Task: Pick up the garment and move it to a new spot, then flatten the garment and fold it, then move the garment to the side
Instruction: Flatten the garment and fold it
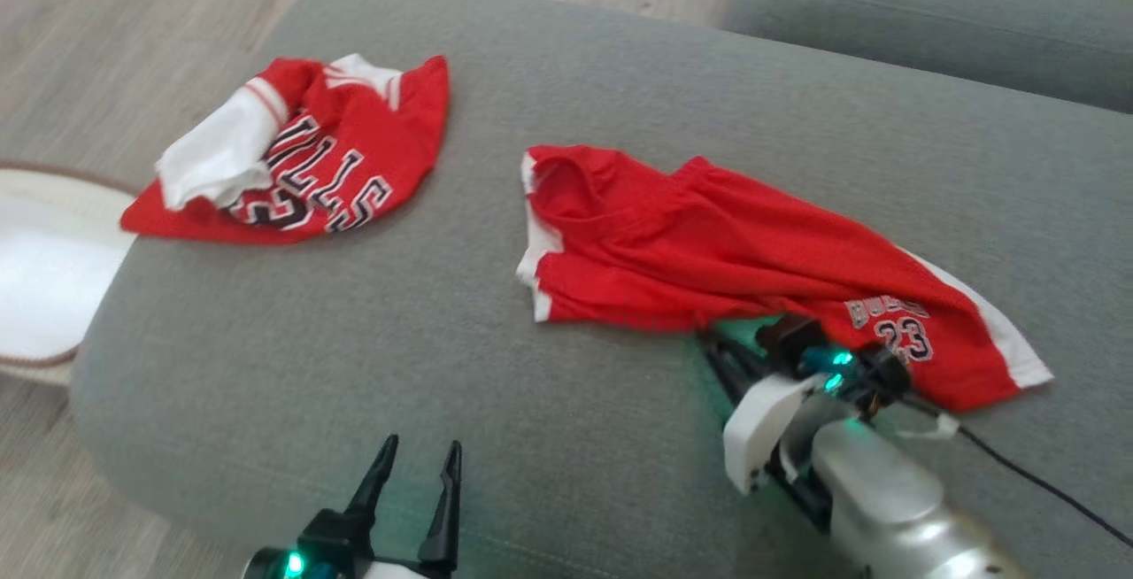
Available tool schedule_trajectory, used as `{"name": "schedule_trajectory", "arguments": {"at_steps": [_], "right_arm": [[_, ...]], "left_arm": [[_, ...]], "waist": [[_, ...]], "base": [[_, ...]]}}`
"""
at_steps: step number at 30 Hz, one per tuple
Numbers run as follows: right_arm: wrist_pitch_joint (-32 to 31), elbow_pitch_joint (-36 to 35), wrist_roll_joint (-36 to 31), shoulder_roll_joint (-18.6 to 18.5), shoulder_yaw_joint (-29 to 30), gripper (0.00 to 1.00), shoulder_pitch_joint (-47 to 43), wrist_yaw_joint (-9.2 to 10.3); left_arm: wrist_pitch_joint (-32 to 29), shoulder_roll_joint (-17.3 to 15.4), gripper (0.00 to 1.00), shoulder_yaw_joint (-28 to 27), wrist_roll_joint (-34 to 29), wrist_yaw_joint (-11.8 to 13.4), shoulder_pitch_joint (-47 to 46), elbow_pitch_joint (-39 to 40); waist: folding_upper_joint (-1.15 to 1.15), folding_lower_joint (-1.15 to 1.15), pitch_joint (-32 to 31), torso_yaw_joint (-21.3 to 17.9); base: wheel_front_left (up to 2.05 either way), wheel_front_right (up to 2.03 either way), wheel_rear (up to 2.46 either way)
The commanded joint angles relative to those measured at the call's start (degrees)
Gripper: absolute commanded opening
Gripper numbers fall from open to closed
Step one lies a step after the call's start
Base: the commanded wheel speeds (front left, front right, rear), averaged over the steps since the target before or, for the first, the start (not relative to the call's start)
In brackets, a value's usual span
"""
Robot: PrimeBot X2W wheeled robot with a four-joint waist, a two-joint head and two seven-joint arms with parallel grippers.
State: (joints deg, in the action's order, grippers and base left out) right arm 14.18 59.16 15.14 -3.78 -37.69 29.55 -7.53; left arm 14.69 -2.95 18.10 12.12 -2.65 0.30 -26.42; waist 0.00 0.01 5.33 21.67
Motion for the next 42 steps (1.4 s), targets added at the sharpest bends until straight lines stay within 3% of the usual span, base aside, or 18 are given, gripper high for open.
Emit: {"name": "schedule_trajectory", "arguments": {"at_steps": [1, 8, 14, 15, 16, 17, 21, 25, 30, 33, 37, 42], "right_arm": [[0.8, -2.5, -0.4, 0.7, 1.1, 0.0, 1.1, 0.04], [0.8, -13.3, -4.5, -7.1, 13.7, 0.0, -8.2, 0.04], [0.8, -16.4, -7.5, -12.5, 19.9, 0.0, -12.7, 0.04], [0.8, -16.6, -7.8, -13.1, 20.9, 0.07, -12.8, 0.04], [0.8, -16.7, -8.3, -13.7, 22.1, 0.44, -12.8, 0.04], [0.8, -16.3, -8.8, -14.2, 23.4, 1.0, -12.7, 0.04], [0.8, -17.2, -12.0, -14.2, 30.9, 1.0, -11.1, 0.04], [0.8, -21.0, -15.6, -10.3, 36.0, 1.0, -12.0, 0.04], [0.8, -23.7, -16.7, -5.3, 35.8, 1.0, -14.5, 0.04], [0.8, -24.5, -16.6, -3.5, 34.5, 1.0, -15.2, 0.04], [0.8, -24.6, -16.4, -2.6, 32.6, 1.0, -14.4, 0.04], [0.8, -24.5, -16.0, -2.2, 30.9, 1.0, -13.5, 0.04]], "left_arm": [[0.3, 0.1, 1.0, -2.3, 0.2, 0.4, -1.3, 1.8], [0.3, 0.1, 1.0, -4.5, 0.0, 0.5, 0.4, 2.4], [0.3, 0.1, 1.0, -4.8, 0.0, 0.4, -0.2, 2.8], [0.3, 0.1, 1.0, -4.6, 0.1, 0.3, -0.5, 2.8], [0.3, 0.1, 1.0, -4.4, 0.1, 0.3, -0.7, 2.9], [0.3, 0.1, 1.0, -4.2, 0.1, 0.3, -1.0, 2.9], [0.3, 0.1, 1.0, -3.5, 0.2, 0.4, -1.8, 2.9], [0.3, 0.1, 1.0, -3.0, -0.3, 0.3, -2.5, 3.3], [0.3, 0.1, 1.0, 0.4, -4.0, -1.7, -5.7, 4.7], [0.3, 0.1, 1.0, 6.6, -6.7, -3.5, -10.6, 4.8], [0.3, 0.1, 1.0, 11.3, -8.5, -4.3, -15.8, 1.4], [0.3, 0.0, 1.0, 13.1, -10.4, -4.4, -19.9, -3.7]], "waist": [[0.0, -0.01, -0.8, -1.5], [0.0, -0.01, -3.2, -8.5], [0.0, -0.01, -3.1, -13.9], [0.0, -0.01, -2.9, -14.5], [0.0, -0.01, -2.7, -15.2], [0.0, -0.01, -2.5, -15.6], [0.0, -0.01, -1.8, -17.0], [0.0, -0.01, -1.5, -18.1], [0.0, -0.01, -0.7, -19.8], [0.0, -0.01, 0.6, -21.8], [0.0, -0.01, 2.2, -24.7], [0.0, -0.01, 3.6, -27.3]], "base": [[0.0, 0.0, 0.0], [0.0, 0.0, 0.0], [0.0, 0.0, 0.0], [0.0, 0.0, 0.0], [0.0, 0.0, 0.0], [0.0, 0.0, 0.0], [0.0, 0.0, 0.0], [0.0, 0.0, 0.0], [0.0, 0.0, 0.0], [0.0, 0.0, 0.0], [0.0, 0.0, 0.0], [0.0, 0.0, 0.0]]}}
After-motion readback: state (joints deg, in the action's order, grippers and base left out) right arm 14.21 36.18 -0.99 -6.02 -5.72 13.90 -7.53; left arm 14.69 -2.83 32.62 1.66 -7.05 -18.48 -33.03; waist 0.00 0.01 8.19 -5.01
